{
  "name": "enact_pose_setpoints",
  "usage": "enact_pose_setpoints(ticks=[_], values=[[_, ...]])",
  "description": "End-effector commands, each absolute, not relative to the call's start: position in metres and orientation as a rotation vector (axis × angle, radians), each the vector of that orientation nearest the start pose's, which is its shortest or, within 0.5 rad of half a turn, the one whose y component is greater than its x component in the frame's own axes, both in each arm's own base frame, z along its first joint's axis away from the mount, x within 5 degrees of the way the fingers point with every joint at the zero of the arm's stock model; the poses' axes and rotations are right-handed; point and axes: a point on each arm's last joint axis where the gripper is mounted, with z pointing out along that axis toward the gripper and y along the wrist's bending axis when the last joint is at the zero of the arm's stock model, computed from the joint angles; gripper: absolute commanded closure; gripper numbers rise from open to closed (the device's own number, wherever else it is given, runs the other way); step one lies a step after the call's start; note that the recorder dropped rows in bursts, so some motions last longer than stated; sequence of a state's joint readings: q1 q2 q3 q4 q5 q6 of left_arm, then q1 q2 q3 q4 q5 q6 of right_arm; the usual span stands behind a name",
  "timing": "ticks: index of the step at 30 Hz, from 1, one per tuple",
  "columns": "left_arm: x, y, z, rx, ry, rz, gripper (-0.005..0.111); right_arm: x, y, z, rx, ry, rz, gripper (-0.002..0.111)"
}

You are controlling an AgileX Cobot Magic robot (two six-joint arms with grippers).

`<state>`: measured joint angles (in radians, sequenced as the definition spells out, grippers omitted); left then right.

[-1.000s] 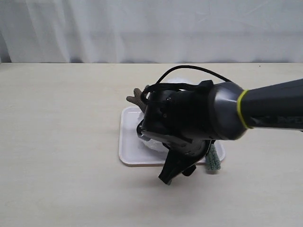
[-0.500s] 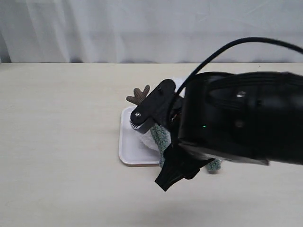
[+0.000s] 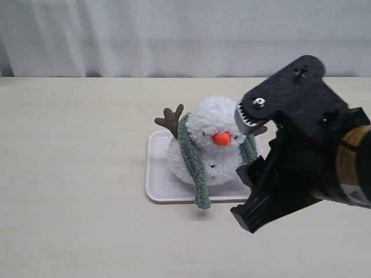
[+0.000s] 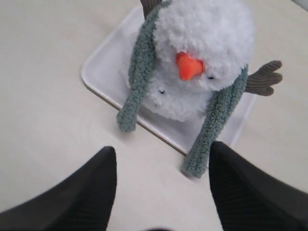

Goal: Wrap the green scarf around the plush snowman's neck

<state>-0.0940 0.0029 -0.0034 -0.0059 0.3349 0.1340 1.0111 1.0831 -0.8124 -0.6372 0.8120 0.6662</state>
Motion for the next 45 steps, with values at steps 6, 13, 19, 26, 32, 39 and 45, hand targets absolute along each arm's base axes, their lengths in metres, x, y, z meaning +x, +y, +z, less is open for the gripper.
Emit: enact_pose_setpoints(ticks=[6,13,19,26,32,39,45], values=[[0.054,-0.005,0.184,0.196,1.796,0.018,0.107,0.111,0.116,0.308,-0.726,2.033,0.26,0.079],[0.054,-0.005,0.184,0.196,1.796,0.018,0.107,0.089,0.094,0.314,-0.712,1.823,0.447,0.103],[0.054,-0.005,0.184,0.196,1.796,0.018,0.107,0.076,0.074,0.323,-0.635,1.782,0.516,0.104],[0.054,-0.005,0.184,0.196,1.796,0.018,0.107,0.066,0.058,0.332,-0.588,1.706,0.567,0.104],[0.054,-0.005,0.184,0.196,1.796,0.018,0.107,0.061,0.051,0.335,-0.566,1.671,0.588,0.104],[0.054,-0.005,0.184,0.196,1.796,0.018,0.107,0.062,0.051,0.335,-0.564,1.669,0.587,0.104],[0.054,-0.005,0.184,0.196,1.796,0.018,0.107,0.067,0.047,0.323,-0.505,1.708,0.511,0.104]])
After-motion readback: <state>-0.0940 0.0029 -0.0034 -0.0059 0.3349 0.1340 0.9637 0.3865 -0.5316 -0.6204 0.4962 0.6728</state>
